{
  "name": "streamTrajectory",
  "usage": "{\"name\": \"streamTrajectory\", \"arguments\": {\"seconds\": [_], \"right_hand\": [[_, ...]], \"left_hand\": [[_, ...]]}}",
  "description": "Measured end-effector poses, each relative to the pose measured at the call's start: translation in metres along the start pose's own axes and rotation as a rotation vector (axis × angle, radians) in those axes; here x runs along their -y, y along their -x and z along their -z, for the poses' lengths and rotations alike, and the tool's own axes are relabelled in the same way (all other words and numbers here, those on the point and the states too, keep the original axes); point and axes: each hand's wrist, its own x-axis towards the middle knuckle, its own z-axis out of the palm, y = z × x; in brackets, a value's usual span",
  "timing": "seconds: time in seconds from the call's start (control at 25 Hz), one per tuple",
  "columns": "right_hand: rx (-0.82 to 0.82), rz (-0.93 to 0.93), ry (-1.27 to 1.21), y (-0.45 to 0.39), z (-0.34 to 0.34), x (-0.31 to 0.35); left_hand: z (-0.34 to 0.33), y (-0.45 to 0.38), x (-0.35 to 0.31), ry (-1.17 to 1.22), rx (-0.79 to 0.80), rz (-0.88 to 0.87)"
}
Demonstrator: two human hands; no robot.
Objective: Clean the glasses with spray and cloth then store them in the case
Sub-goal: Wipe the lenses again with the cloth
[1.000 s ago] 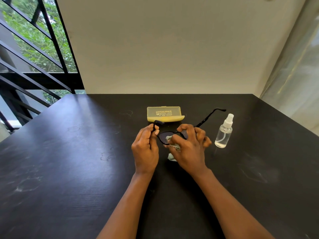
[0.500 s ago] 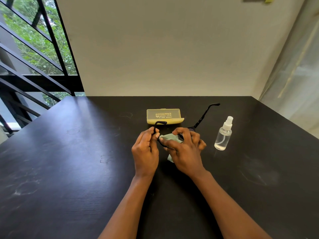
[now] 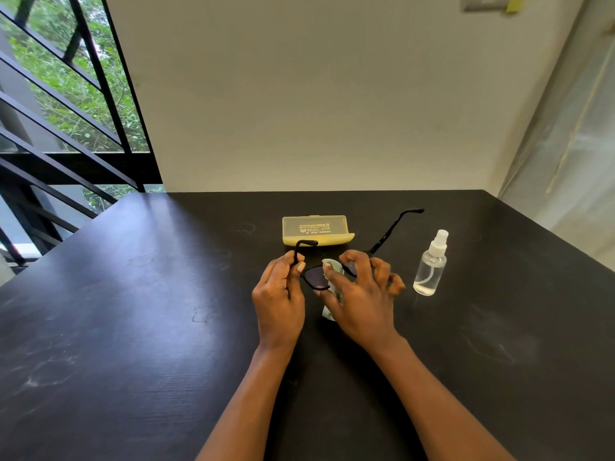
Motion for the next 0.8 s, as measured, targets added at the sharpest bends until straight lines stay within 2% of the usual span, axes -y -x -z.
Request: {"name": "streamTrajectory", "arguments": {"seconds": [0.28, 0.48, 0.6, 0.68, 0.8], "right_hand": [[0.117, 0.046, -0.175, 0.000, -0.004, -0.002], [0.006, 0.082, -0.260, -0.003, 0.002, -0.005], [0.000, 0.141, -0.251, -0.003, 0.001, -0.014], [0.011, 0.101, -0.335, -0.004, 0.002, -0.020], [-0.042, -0.069, -0.522, -0.009, 0.010, -0.025]], "left_hand": [[0.000, 0.000, 0.000, 0.016, 0.000, -0.006], [0.001, -0.002, 0.002, 0.009, -0.020, 0.014], [0.002, -0.003, 0.003, 0.014, -0.035, 0.031], [0.003, -0.004, 0.003, 0.023, -0.055, 0.055], [0.005, -0.005, 0.004, 0.035, -0.075, 0.076]]}}
